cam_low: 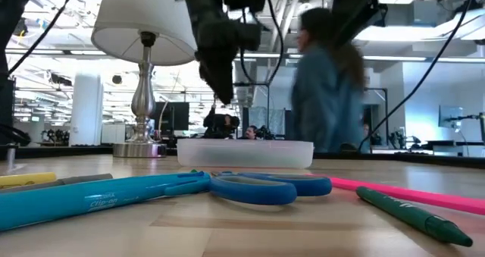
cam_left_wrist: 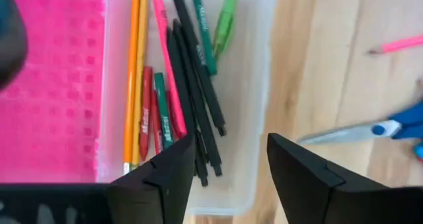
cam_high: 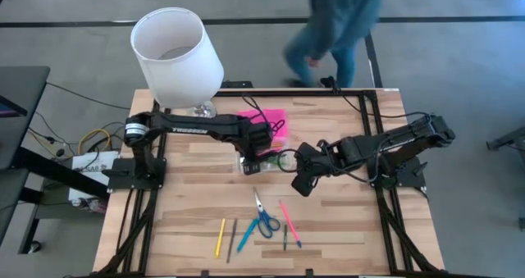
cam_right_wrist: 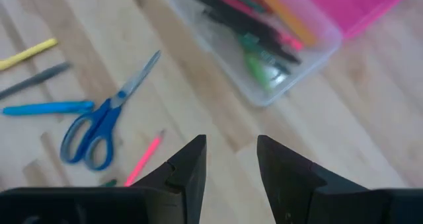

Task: Pick & place school supplies into a supply box
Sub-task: Put the pink pencil into the supply box

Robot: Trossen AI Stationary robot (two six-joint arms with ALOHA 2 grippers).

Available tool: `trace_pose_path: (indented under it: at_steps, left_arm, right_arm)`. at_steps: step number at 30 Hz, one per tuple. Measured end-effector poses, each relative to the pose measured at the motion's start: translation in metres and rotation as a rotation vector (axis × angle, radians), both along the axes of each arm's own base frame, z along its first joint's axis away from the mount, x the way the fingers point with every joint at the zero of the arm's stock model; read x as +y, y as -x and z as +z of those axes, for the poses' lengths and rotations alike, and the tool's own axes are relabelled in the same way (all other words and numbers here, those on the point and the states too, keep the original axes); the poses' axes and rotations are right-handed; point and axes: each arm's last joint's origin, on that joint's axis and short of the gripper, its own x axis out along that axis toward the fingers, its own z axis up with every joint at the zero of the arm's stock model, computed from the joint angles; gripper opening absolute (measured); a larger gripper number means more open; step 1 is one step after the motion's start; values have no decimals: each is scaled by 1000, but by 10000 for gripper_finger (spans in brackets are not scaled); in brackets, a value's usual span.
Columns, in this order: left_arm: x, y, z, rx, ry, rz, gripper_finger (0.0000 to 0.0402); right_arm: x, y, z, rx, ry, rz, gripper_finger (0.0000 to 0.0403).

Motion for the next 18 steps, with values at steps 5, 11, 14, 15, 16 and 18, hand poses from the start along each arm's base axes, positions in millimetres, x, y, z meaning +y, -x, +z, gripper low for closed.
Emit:
trace_pose_path:
  at_steps: [5,11,14,15,16,18]
  left_arm:
    - [-23,13,20,-37,-53,-38,185]
    - [-43,40,24,-56,-66,-30,185]
    - [-49,55,17,-84,-51,-1,185]
    - [-51,60,13,-101,-42,13,185]
    - [-53,67,9,-111,-31,28,185]
    - [-57,78,0,-136,-7,62,185]
  right_arm:
    - [16,0,-16,23,-37,17,127]
    - [34,-3,-37,53,-52,27,127]
    - [41,-4,-46,63,-40,64,127]
    - [45,-8,-49,44,-44,79,127]
    - [49,-15,-52,11,-57,84,127]
    - [51,-16,-60,37,-49,91,127]
